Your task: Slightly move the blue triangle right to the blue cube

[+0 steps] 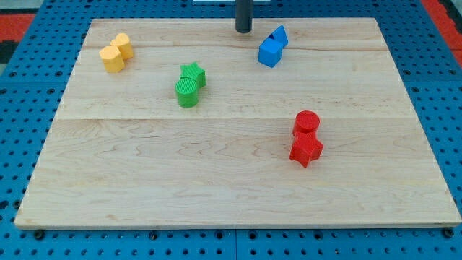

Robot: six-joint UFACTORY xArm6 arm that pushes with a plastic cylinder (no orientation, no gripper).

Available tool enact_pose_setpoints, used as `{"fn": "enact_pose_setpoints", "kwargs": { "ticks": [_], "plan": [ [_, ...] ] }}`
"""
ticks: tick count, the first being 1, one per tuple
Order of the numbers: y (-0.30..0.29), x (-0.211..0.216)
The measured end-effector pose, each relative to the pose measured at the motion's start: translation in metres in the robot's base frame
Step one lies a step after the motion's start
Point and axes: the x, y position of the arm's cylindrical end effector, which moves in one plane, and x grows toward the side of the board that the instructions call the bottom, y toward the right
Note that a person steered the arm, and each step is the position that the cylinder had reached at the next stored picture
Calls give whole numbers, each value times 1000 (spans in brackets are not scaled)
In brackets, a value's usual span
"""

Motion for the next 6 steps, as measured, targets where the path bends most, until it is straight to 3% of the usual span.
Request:
{"fn": "enact_pose_setpoints", "kwargs": {
  "ticks": [2,4,6],
  "plan": [
    [65,14],
    [84,-22],
    [62,31]
  ]
}}
